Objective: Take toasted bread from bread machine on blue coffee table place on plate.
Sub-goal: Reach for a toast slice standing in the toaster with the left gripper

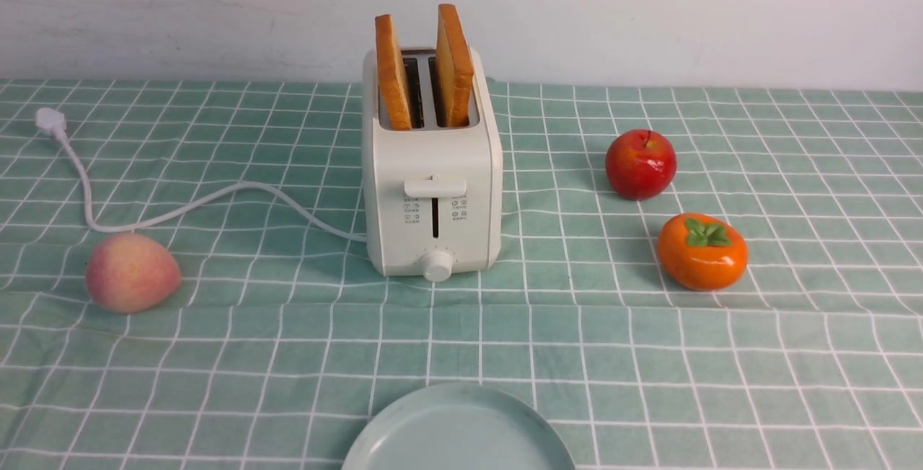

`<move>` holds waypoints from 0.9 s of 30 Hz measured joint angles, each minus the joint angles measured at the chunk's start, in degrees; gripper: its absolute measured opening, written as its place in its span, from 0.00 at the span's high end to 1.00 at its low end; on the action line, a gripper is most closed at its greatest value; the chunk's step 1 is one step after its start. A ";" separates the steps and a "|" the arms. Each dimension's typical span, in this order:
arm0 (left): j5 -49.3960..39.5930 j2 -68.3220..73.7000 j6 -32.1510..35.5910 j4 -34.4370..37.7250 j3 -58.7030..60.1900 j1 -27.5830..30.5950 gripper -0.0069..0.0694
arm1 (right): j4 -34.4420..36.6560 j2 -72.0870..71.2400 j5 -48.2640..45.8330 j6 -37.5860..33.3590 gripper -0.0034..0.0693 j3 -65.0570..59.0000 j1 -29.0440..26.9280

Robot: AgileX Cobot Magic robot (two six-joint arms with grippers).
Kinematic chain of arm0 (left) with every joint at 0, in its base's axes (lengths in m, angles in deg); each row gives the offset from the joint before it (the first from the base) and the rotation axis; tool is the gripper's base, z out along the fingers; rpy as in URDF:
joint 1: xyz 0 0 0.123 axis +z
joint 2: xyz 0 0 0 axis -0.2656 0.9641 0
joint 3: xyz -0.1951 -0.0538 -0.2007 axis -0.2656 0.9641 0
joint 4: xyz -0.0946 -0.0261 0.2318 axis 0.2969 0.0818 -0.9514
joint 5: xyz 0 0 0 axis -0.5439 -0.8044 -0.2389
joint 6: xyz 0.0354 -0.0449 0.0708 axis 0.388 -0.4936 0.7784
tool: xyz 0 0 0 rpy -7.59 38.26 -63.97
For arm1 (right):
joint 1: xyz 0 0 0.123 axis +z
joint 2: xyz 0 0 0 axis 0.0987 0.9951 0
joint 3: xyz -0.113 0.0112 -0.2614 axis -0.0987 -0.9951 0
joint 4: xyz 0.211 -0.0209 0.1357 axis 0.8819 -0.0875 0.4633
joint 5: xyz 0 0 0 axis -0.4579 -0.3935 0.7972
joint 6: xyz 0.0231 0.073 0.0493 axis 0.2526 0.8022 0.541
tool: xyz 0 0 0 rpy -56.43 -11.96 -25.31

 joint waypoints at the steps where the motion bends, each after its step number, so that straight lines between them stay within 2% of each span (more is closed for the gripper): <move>1: -3.18 2.88 1.42 -0.73 -2.52 0.00 0.93 | 0.06 0.00 -0.34 0.56 0.62 0.00 0.00; 3: -11.96 10.12 3.51 -3.23 -8.62 0.00 0.93 | 0.06 0.00 -5.17 2.75 0.63 1.34 0.00; 4: -12.87 11.79 3.78 -3.93 -9.20 0.00 0.93 | 0.06 0.00 -6.08 3.02 0.63 1.62 0.00; 5: -20.65 18.81 4.32 -7.48 -14.12 0.00 0.93 | -0.27 0.07 -17.18 4.99 0.66 5.09 0.00; 6: -21.46 20.59 4.32 -8.52 -14.64 0.00 0.93 | -0.41 0.11 -17.18 4.99 0.66 5.57 0.00; 7: -27.82 28.63 4.67 -13.44 -18.95 0.00 0.93 | -2.20 1.61 -28.59 5.04 0.73 10.40 0.00; 8: -30.44 33.04 4.67 -16.04 -21.16 0.00 0.93 | -3.75 3.65 -33.89 4.33 0.78 14.05 0.00; 10: -32.78 38.13 4.67 -18.75 -23.77 0.00 0.93 | -5.06 5.93 -38.95 3.17 0.83 17.32 0.00; 12: -35.60 47.66 4.32 -22.54 -29.13 -0.17 0.93 | -7.34 12.96 -51.10 -1.04 0.95 25.55 0.00; 14: -36.22 51.18 4.32 -23.74 -31.44 -0.64 0.93 | -8.00 16.80 -55.37 -3.34 0.97 29.44 0.00; 15: -36.79 56.86 4.32 -25.92 -35.85 -2.20 0.93 | -8.32 21.72 -62.10 -6.10 0.98 33.88 0.00; 16: -36.79 57.46 4.32 -26.16 -36.37 -2.42 0.93 | -8.32 22.31 -62.73 -6.40 0.98 34.36 0.00; 19: -38.00 68.89 1.03 -31.94 -48.60 -7.27 0.93 | -8.02 31.06 -69.67 -10.40 0.98 39.42 0.00; 21: -38.80 72.06 -0.17 -33.49 -52.20 -8.45 0.93 | -7.87 32.30 -70.11 -10.73 0.98 39.61 0.00; 22: -41.24 78.47 -1.40 -36.52 -58.83 -10.39 0.93 | -7.73 33.70 -70.58 -11.05 0.98 39.61 0.00; 23: -41.24 78.47 -1.47 -36.52 -59.58 -10.59 0.93 | -7.73 33.80 -70.58 -11.05 0.98 39.61 0.00; 27: -47.92 92.34 -2.19 -42.67 -75.86 -14.63 0.93 | -7.72 34.32 -70.73 -11.28 0.98 39.61 0.00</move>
